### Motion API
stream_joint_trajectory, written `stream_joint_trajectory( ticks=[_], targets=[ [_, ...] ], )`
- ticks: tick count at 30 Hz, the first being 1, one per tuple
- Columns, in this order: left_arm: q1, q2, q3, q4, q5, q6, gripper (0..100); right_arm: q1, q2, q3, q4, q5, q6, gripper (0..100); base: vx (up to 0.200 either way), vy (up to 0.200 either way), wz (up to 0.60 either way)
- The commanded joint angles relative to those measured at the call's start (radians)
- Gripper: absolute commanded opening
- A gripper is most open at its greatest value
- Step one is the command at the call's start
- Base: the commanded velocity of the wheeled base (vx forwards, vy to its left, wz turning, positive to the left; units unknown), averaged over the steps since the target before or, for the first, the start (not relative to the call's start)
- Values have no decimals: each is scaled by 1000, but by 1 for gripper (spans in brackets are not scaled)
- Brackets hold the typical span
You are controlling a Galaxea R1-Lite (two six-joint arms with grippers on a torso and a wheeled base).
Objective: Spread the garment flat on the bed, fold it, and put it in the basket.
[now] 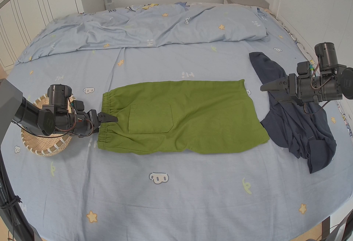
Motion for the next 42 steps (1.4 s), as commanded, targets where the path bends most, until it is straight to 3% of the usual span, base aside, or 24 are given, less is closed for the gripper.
stream_joint_trajectory(
  ticks=[1,17,18,29,42],
  targets=[
    [-6,11,-2,-2,0,0,100,0,4,3,-1,1,0,100,0,0,0],
    [-44,31,-5,-2,-1,-1,100,0,4,3,-1,1,0,100,0,0,0],
    [-44,31,-6,-2,-1,-3,0,0,4,3,-1,1,0,100,0,0,0],
    [-13,20,-8,-2,-1,-3,0,1,8,3,-1,1,0,100,0,0,0],
    [30,-29,-9,12,-9,-3,0,10,145,-20,-2,-3,-4,100,0,0,0]
  ],
)
